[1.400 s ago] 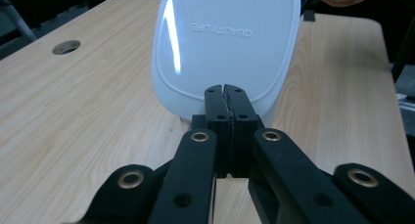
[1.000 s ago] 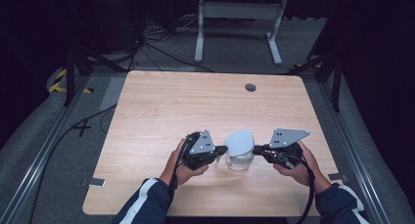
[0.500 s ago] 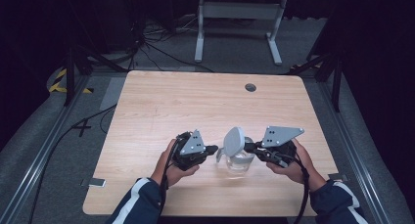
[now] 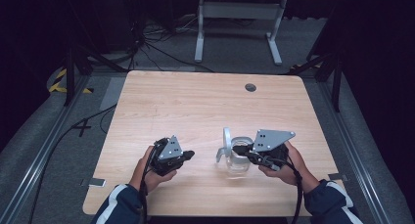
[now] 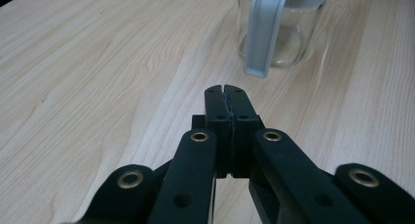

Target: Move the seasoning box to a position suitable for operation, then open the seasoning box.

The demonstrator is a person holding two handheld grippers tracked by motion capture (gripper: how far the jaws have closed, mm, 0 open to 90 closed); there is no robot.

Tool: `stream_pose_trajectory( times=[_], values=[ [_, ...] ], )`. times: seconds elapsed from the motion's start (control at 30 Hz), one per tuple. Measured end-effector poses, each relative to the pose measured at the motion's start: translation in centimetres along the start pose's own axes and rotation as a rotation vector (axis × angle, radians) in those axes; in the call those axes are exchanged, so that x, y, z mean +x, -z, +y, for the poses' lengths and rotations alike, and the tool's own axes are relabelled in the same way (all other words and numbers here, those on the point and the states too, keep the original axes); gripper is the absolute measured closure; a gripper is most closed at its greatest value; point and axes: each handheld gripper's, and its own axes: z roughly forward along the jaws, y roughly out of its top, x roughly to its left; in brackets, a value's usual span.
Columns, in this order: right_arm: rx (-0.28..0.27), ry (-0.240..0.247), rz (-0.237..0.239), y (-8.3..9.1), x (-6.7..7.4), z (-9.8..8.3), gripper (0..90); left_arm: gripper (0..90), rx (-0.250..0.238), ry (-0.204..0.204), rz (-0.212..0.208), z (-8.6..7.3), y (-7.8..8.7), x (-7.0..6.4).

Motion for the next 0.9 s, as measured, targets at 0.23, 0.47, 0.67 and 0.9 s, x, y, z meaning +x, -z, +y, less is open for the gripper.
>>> stream_pose_trajectory(
  times=[0.23, 0.47, 0.67, 0.9],
  values=[
    [-0.006, -0.022, -0.044, 1.3, -0.5, -1.1, 81.2, 81.5, 0.002, 0.04, 0.029, -1.8, 1.4, 0.5],
    [-0.054, -0.094, -0.139, 5.0, -1.4, -4.4, 60.3, 61.6, 0.032, 0.088, 0.119, -4.9, 3.5, 1.8],
    [-0.04, -0.13, -0.232, 7.5, -1.6, -7.9, 52.0, 42.6, 0.086, 0.102, 0.178, -6.9, 3.9, 1.8],
    [0.033, -0.193, -0.289, 8.0, -1.8, -13.3, 41.9, 33.8, 0.112, 0.122, 0.159, -8.6, 4.5, 1.7]
  ],
)
